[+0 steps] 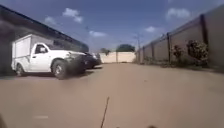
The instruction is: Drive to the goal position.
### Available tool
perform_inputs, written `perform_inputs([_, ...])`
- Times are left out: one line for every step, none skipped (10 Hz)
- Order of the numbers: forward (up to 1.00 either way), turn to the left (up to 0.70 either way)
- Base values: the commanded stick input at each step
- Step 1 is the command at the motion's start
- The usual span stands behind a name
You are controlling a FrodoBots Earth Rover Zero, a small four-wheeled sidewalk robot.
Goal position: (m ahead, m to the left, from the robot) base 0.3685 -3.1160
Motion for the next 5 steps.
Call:
perform_inputs([1.00, 0.00])
perform_inputs([1.00, 0.00])
perform_inputs([1.00, 0.00])
perform_inputs([1.00, 0.00])
perform_inputs([1.00, 0.00])
